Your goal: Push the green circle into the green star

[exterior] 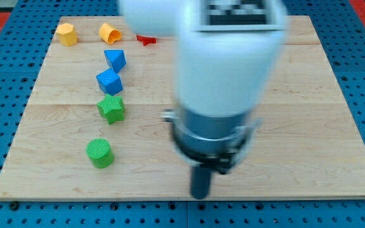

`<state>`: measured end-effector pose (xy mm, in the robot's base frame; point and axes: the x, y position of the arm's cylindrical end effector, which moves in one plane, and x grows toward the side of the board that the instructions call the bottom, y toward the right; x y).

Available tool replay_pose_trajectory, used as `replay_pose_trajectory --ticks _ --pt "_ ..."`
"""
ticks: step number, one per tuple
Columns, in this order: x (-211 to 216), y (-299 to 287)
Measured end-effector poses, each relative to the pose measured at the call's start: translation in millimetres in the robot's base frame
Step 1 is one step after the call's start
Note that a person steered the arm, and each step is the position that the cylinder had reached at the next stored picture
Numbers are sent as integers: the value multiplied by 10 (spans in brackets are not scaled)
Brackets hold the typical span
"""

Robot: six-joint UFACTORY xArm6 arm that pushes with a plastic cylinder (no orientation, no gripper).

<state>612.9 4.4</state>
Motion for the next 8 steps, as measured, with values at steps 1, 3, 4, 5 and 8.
replay_pose_trajectory --ticks 1,3,4,5,8 --pt "-18 -563" --pt "-471 -1377" --pt "-745 -1588" --pt "-868 -1660" --pt "-1303 -1582"
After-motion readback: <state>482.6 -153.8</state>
